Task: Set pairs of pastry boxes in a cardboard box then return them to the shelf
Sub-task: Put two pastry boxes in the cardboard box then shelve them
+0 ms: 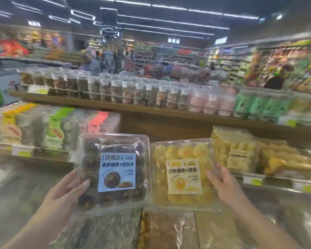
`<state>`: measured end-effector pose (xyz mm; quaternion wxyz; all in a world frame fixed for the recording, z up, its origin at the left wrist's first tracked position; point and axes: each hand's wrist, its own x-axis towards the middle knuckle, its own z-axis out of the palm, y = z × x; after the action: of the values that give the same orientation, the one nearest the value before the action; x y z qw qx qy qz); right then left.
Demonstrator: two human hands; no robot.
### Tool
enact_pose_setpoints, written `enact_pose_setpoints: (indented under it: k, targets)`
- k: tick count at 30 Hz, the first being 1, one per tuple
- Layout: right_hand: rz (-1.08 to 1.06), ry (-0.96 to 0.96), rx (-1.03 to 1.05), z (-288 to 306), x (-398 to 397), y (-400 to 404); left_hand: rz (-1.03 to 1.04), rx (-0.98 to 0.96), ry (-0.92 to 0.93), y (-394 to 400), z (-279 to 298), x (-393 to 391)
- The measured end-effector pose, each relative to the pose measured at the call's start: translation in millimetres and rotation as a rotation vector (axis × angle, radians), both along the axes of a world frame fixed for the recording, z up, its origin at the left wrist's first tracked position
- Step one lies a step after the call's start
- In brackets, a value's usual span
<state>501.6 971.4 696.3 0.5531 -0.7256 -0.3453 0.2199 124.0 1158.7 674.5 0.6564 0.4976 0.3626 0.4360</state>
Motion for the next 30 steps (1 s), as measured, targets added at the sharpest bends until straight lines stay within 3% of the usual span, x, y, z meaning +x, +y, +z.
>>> enact_pose_setpoints:
  k: [5,9,17,19,24,30]
  targets:
    - [-0.134,0.043,-0.023,-5.1,43.6,-15.5,-0.142,-0.039,-0.036,37.4,-12.3,54.8]
    - [-0.115,0.084,-0.019,-9.1,80.9,-5.0,-0.121,-0.031,-0.012,49.3,-13.6,102.9]
    - [-0.057,0.136,-0.034,-13.1,151.7,57.6,-0.150,-0.075,0.032,89.3,-28.1,162.3]
    - [-0.049,0.140,-0.032,-17.1,167.1,75.4,-0.140,-0.083,-0.035,97.6,-30.9,178.0]
    - [-0.076,0.153,-0.068,-23.3,184.0,113.0,-0.088,-0.120,0.020,141.2,-41.3,201.1]
    - [-0.122,0.176,-0.112,-34.1,195.8,149.4,-0.181,-0.143,0.006,207.6,-68.4,212.9]
